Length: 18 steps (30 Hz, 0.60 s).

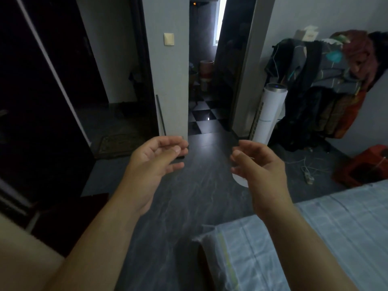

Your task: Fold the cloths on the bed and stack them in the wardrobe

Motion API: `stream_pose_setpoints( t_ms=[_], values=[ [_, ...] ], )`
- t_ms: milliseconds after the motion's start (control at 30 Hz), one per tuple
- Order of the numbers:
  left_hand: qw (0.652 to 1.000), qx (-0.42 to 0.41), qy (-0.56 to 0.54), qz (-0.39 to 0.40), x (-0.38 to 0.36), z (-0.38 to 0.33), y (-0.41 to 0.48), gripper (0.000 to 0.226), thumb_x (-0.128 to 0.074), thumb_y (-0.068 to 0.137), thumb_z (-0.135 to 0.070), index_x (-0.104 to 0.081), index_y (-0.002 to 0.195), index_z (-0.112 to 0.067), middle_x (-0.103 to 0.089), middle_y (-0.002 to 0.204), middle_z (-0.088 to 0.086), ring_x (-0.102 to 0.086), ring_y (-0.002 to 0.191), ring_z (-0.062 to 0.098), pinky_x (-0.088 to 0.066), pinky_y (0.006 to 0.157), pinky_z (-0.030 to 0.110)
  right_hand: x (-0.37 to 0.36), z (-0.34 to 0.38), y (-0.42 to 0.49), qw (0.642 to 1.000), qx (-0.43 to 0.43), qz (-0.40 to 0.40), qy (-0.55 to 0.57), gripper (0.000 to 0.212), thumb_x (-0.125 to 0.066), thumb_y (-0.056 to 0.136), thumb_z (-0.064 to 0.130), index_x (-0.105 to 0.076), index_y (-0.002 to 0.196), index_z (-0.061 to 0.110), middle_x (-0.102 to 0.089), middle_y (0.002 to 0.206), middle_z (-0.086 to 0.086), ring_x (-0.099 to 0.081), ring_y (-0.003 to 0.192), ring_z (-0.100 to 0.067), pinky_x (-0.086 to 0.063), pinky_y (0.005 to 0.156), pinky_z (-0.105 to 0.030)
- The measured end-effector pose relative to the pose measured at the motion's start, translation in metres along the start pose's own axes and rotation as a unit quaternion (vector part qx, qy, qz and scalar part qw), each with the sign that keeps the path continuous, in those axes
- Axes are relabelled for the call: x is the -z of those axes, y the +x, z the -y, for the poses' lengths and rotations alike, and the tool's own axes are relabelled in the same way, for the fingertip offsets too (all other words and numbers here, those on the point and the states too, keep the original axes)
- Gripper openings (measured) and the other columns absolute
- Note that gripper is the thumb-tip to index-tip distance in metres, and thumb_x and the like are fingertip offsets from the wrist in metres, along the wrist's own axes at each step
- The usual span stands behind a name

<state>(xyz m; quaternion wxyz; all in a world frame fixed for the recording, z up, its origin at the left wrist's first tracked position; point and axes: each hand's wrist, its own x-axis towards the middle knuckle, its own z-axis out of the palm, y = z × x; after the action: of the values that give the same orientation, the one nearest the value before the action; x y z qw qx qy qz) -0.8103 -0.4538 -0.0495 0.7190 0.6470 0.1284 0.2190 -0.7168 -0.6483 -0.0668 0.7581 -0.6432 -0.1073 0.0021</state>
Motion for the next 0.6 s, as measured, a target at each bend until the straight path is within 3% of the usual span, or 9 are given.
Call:
stream_pose_setpoints(
  t_ms=[300, 433, 600],
  values=[
    [0.995, 0.009, -0.014, 0.094, 0.023, 0.003, 0.179, 0.019, -0.061, 0.099, -0.007, -0.074, 0.109, -0.015, -0.079, 0.111, 0.003, -0.073, 0.11, 0.019, -0.058, 0.097, 0.046, -0.081, -0.021, 0.123, 0.997, 0.028, -0.067, -0.013, 0.02, -0.072, 0.092, 0.01, -0.072, 0.11, 0.019, -0.075, 0.101, -0.004, -0.073, 0.096, -0.019, -0.06, 0.076, -0.031],
    [0.992, 0.011, -0.019, 0.124, 0.018, 0.009, 0.244, 0.018, -0.061, 0.099, -0.007, -0.073, 0.11, -0.013, -0.078, 0.112, 0.004, -0.073, 0.111, 0.02, -0.058, 0.095, 0.044, -0.092, -0.03, 0.171, 0.994, 0.024, -0.098, -0.036, 0.021, -0.072, 0.092, 0.012, -0.072, 0.112, 0.019, -0.075, 0.104, -0.002, -0.073, 0.1, -0.02, -0.062, 0.084, -0.044],
    [0.985, 0.027, -0.017, 0.171, -0.011, 0.033, 0.321, 0.019, -0.06, 0.099, -0.006, -0.072, 0.114, -0.01, -0.078, 0.114, 0.006, -0.073, 0.112, 0.022, -0.059, 0.095, 0.045, -0.089, -0.052, 0.236, 0.987, 0.019, -0.15, -0.047, 0.023, -0.072, 0.092, 0.01, -0.071, 0.112, 0.02, -0.076, 0.102, 0.0, -0.074, 0.095, -0.02, -0.063, 0.084, -0.043]
  ],
)
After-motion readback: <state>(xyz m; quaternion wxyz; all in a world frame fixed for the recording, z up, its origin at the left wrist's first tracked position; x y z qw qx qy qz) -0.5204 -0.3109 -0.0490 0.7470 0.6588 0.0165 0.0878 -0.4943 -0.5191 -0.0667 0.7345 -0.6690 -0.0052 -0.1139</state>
